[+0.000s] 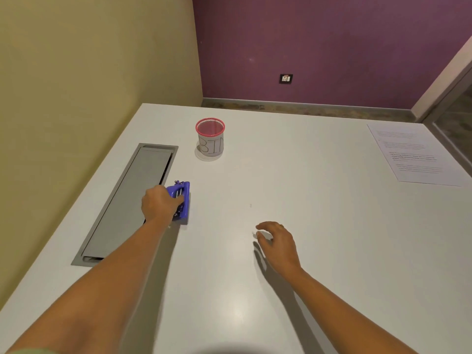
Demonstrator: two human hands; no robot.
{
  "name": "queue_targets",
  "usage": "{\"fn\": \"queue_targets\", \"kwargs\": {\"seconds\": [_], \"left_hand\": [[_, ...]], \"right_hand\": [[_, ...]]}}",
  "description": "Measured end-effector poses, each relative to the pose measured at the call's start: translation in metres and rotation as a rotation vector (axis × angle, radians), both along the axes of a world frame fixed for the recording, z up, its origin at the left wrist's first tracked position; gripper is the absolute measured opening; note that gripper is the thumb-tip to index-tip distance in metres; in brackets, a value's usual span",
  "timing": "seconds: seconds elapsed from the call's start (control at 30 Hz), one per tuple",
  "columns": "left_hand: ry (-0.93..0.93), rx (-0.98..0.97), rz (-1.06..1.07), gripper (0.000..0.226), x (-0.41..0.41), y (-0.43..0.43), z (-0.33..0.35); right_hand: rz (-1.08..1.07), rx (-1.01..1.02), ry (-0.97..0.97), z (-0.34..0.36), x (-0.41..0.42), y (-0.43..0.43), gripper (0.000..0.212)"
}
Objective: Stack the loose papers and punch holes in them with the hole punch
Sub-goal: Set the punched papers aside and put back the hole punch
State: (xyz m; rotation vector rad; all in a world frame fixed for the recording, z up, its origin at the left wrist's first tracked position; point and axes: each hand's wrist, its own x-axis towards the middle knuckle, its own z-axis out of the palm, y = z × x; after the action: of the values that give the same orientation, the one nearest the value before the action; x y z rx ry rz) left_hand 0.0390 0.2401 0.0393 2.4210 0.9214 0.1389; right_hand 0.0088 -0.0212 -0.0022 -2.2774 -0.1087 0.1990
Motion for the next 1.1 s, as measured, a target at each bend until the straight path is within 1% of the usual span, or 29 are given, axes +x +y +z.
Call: {"fn": "queue_targets", "kwargs": {"seconds": [0.13, 0.27, 0.53, 0.63, 0.7, 0.73, 0.77, 0.8, 0.87, 0.9, 1.0, 1.1], "left_hand": [[0.115, 0.132, -0.005, 0.036, 0.007, 0.005, 0.001], [0.209, 0.183, -0.043, 0.035, 0.009, 0.004, -0.006], [0.260, 0.256, -0.091, 0.027, 0.009, 0.003, -0.017], [0.300, 0.231, -0.095, 0.039, 0.012, -0.001, -0.012], [0.298, 0.272, -0.104, 0.059, 0.014, -0.005, -0.013], [0.281, 0.324, -0.138, 0.072, 0.014, -0.007, -0.017], [0.246, 0.366, -0.199, 0.078, 0.014, -0.011, -0.021], [0.189, 0.370, -0.276, 0.077, 0.013, -0.016, -0.028], [0.065, 0.294, -0.416, 0.067, 0.008, -0.032, -0.041], [0.032, 0.252, -0.473, 0.062, 0.004, -0.041, -0.047], [0.035, 0.150, -0.578, 0.058, -0.007, -0.062, -0.068], [0.120, 0.150, -0.586, 0.065, -0.015, -0.068, -0.087]], "right_hand": [[-0.006, -0.032, 0.011, -0.002, 0.003, -0.007, 0.021], [-0.020, -0.027, 0.029, -0.003, 0.005, -0.010, 0.020], [-0.037, -0.013, 0.033, -0.007, 0.009, -0.010, 0.018], [-0.038, -0.049, 0.019, -0.012, 0.012, -0.008, 0.016], [-0.049, -0.047, 0.035, -0.014, 0.015, -0.006, 0.016], [-0.055, -0.043, 0.049, -0.016, 0.016, -0.005, 0.017], [-0.057, -0.041, 0.068, -0.017, 0.018, -0.004, 0.018], [-0.052, -0.046, 0.087, -0.018, 0.019, -0.003, 0.018], [-0.017, -0.081, 0.115, -0.021, 0.021, -0.002, 0.021], [-0.002, -0.096, 0.121, -0.022, 0.023, -0.001, 0.021], [0.030, -0.108, 0.125, -0.025, 0.028, 0.004, 0.021], [0.054, -0.122, 0.117, -0.027, 0.031, 0.009, 0.020]]}}
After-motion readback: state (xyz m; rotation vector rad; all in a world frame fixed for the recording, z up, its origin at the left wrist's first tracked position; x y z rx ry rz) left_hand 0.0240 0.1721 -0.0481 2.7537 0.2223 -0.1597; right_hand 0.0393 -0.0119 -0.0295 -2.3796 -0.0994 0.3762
